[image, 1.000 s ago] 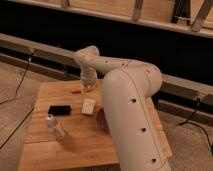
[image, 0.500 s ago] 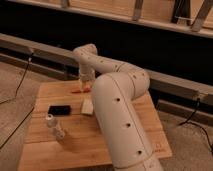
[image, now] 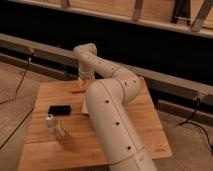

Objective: Place the pepper in the ceramic bowl

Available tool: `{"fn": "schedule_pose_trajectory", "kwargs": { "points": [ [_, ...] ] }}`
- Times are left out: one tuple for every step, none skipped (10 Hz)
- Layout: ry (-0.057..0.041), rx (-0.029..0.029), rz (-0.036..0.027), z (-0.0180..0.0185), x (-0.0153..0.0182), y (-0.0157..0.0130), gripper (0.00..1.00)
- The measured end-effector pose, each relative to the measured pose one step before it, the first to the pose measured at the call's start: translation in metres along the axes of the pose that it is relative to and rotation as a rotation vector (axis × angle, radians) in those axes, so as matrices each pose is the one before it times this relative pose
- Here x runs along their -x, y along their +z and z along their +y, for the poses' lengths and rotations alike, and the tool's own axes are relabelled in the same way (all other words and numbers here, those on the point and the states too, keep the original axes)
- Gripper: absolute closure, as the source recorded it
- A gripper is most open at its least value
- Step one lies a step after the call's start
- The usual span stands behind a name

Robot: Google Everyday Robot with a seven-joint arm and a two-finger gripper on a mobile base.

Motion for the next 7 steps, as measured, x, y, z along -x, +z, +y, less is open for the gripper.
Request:
{"fn": "schedule_pose_trajectory", "kwargs": {
  "points": [
    [-0.01668,0.00257,0.00125,-0.00058,0.00254,0.00224,0.35],
    [-0.02225,0.00338,0.00058,-0.00090,0.00378,0.00268,0.35],
    [-0.01425,0.00209,0.00003,-0.00040,0.00305,0.00212,0.35],
    [-0.01023,0.00132,-0.00050,-0.00032,0.00251,0.00204,0.35],
    [-0.01367,0.00032,-0.00062,-0.00028,0.00343,0.00287,0.35],
    [-0.01525,-0.00128,-0.00054,-0.00007,0.00338,0.00387,0.35],
    [-0.01309,-0.00160,-0.00004,0.00064,0.00266,0.00268,0.35]
  ]
}}
